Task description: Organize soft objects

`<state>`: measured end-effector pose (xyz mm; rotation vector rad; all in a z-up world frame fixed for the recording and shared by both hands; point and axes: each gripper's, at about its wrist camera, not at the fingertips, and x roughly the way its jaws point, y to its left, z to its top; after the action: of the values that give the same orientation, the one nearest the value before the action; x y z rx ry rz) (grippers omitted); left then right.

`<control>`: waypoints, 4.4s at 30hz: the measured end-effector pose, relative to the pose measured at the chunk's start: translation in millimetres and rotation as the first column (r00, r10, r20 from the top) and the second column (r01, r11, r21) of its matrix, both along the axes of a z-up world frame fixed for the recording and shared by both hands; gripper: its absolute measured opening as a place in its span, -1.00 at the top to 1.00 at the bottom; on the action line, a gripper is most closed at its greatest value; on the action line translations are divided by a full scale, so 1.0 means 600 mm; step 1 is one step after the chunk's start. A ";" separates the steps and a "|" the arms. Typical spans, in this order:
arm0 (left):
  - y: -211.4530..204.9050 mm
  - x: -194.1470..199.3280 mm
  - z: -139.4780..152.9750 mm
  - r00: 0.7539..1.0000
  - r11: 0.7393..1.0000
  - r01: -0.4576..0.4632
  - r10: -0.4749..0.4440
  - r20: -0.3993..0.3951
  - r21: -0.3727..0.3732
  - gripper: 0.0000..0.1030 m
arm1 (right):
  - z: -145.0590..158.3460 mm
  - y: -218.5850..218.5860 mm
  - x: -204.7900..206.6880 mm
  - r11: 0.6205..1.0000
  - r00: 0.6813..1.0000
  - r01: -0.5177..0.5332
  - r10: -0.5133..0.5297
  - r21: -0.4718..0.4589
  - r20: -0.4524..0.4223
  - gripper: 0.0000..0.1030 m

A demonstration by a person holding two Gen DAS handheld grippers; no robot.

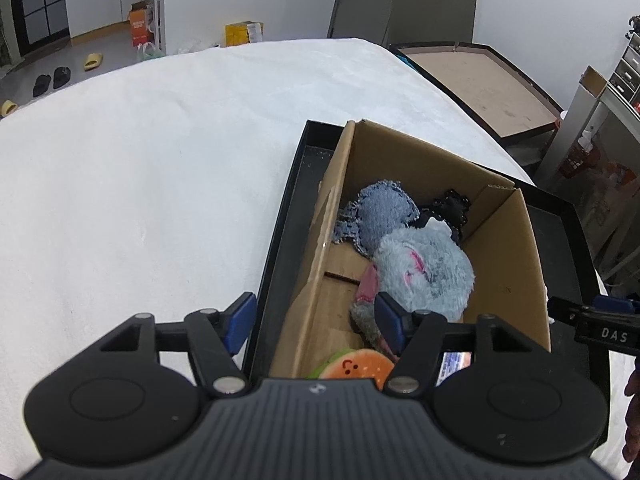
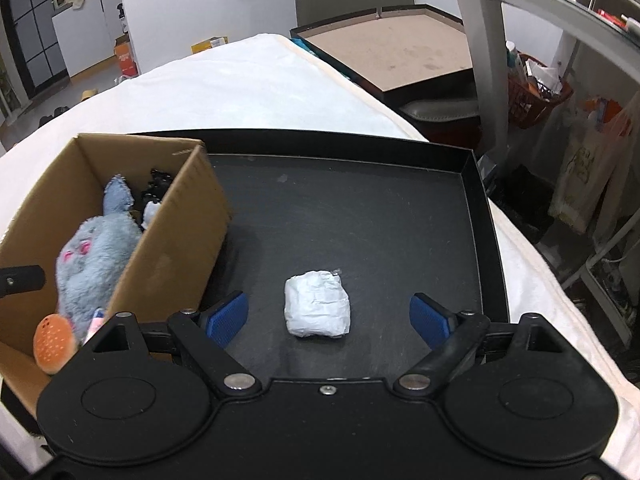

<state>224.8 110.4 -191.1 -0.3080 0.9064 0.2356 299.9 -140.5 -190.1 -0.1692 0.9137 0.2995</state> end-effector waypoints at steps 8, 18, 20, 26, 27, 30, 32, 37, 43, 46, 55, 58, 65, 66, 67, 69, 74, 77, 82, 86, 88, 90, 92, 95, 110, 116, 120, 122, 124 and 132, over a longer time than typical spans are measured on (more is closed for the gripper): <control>-0.005 0.010 0.006 0.999 0.999 -0.026 0.025 0.032 0.042 -0.24 | -0.030 -0.004 0.018 1.000 1.000 -0.012 0.012 0.026 -0.014 -0.65; -0.019 0.022 -0.007 1.000 0.999 -0.004 0.003 0.015 0.054 -0.24 | -0.054 -0.016 0.034 0.999 0.999 0.013 -0.011 0.034 -0.052 0.20; -0.019 0.020 -0.007 1.000 0.999 -0.001 0.001 0.015 0.053 -0.24 | -0.057 -0.018 0.034 0.999 0.998 0.010 -0.007 0.037 -0.065 0.19; -0.019 0.018 -0.003 1.000 0.998 -0.001 0.000 0.023 0.055 -0.24 | -0.054 -0.022 0.030 0.999 0.998 0.017 -0.015 0.046 -0.053 0.20; -0.019 0.018 -0.003 1.000 0.998 0.000 -0.001 0.022 0.055 -0.24 | -0.053 -0.023 0.030 0.999 0.998 0.021 -0.019 0.046 -0.053 0.20; -0.020 0.019 -0.005 1.000 0.999 0.018 -0.018 0.008 0.047 -0.24 | -0.049 -0.024 0.030 0.999 0.998 0.031 -0.030 0.030 -0.052 0.20; -0.020 0.018 -0.004 1.000 0.999 0.028 -0.028 0.003 0.040 -0.24 | -0.045 -0.026 0.026 0.999 0.998 0.041 -0.040 0.024 -0.053 0.20; -0.017 0.011 0.003 0.999 0.999 0.045 -0.045 0.005 -0.003 -0.24 | -0.029 -0.028 0.021 0.998 0.998 0.057 -0.056 0.025 -0.035 0.20; -0.013 0.001 0.011 0.998 0.998 0.055 -0.055 0.029 -0.004 -0.23 | 0.006 -0.024 0.006 0.998 0.999 0.053 -0.053 0.043 0.002 0.20; -0.013 -0.003 0.015 0.997 0.998 0.060 -0.060 0.041 0.002 -0.23 | 0.024 -0.016 -0.001 0.998 0.999 0.033 -0.034 0.044 0.021 0.20; -0.004 -0.010 0.018 0.996 0.997 0.070 -0.069 0.053 -0.033 -0.19 | 0.065 0.017 -0.020 1.000 0.997 -0.006 0.004 0.029 0.072 0.20; -0.002 -0.013 0.020 0.996 0.997 0.075 -0.073 0.060 -0.029 -0.15 | 0.077 0.026 -0.023 0.999 0.997 -0.014 0.011 0.032 0.081 0.20; 0.002 -0.014 0.020 0.995 0.995 0.085 -0.082 0.057 -0.048 0.11 | 0.109 0.058 -0.033 0.998 0.992 -0.048 0.044 0.031 0.114 0.20; 0.004 -0.013 0.019 0.995 0.995 0.084 -0.081 0.053 -0.047 0.13 | 0.113 0.064 -0.035 0.998 0.992 -0.054 0.050 0.031 0.118 0.20; 0.006 -0.013 0.017 0.996 0.995 0.082 -0.080 0.050 -0.051 0.18 | 0.117 0.069 -0.035 0.998 0.991 -0.061 0.057 0.030 0.121 0.20; 0.011 -0.012 0.014 0.996 0.996 0.074 -0.072 0.044 -0.056 0.30 | 0.124 0.082 -0.037 0.997 0.989 -0.073 0.069 0.031 0.128 0.20; 0.026 -0.011 0.006 0.998 0.997 0.050 -0.047 0.036 -0.066 0.68 | 0.132 0.109 -0.042 0.995 0.986 -0.095 0.091 0.025 0.138 0.19; 0.035 -0.012 0.003 0.999 0.996 0.039 -0.036 0.033 -0.082 0.74 | 0.134 0.126 -0.041 0.994 0.985 -0.108 0.104 0.024 0.139 0.19; 0.038 -0.016 0.002 0.999 0.995 0.030 -0.026 0.037 -0.093 0.74 | 0.138 0.156 -0.042 0.991 0.982 -0.130 0.127 0.015 0.141 0.19; 0.039 -0.018 0.003 0.999 0.994 0.022 -0.019 0.033 -0.102 0.74 | 0.144 0.180 -0.040 0.989 0.978 -0.145 0.142 0.008 0.154 0.19; 0.040 -0.019 0.004 0.999 0.994 0.020 -0.017 0.029 -0.108 0.73 | 0.144 0.187 -0.036 0.990 0.977 -0.144 0.142 0.004 0.159 0.15; 0.042 -0.020 0.004 1.000 0.993 0.017 -0.014 0.024 -0.115 0.73 | 0.143 0.191 -0.033 0.990 0.977 -0.141 0.139 0.001 0.159 0.07; 0.043 -0.021 0.005 1.000 0.993 0.016 -0.014 0.020 -0.120 0.73 | 0.143 0.192 -0.036 0.991 0.977 -0.136 0.136 -0.011 0.162 0.05; 0.042 -0.019 0.006 1.000 0.993 0.016 -0.014 0.016 -0.121 0.73 | 0.143 0.185 -0.042 0.992 0.979 -0.123 0.125 -0.018 0.163 -0.08; 0.031 -0.011 0.040 0.998 0.993 0.059 -0.059 0.004 -0.102 0.35 | 0.161 0.073 -0.079 0.995 0.990 0.042 -0.053 0.095 0.127 -0.70; 0.008 -0.029 0.089 0.994 0.992 0.102 -0.099 0.039 -0.074 -0.06 | 0.180 0.042 -0.102 0.988 0.989 0.059 -0.078 0.144 0.128 -0.90; -0.010 -0.038 0.117 0.991 0.991 0.129 -0.127 0.032 -0.047 -0.11 | 0.192 0.021 -0.113 0.977 0.987 0.079 -0.105 0.199 0.121 -1.00; -0.015 -0.044 0.131 0.989 0.989 0.143 -0.141 0.031 -0.045 -0.23 | 0.197 0.012 -0.117 0.971 0.987 0.089 -0.116 0.220 0.113 -1.00; -0.021 -0.051 0.145 0.988 0.988 0.149 -0.148 0.032 -0.037 -0.38 | 0.201 0.001 -0.121 0.966 0.987 0.102 -0.128 0.239 0.098 -1.00; -0.044 -0.085 0.202 0.983 0.983 0.180 -0.179 0.037 -0.019 -0.61 | 0.219 -0.029 -0.148 0.951 0.988 0.117 -0.141 0.287 0.065 -1.00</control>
<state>173.9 84.1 -69.7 -0.2488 0.8965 0.0530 211.3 -157.8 -58.6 0.1407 0.7847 0.2954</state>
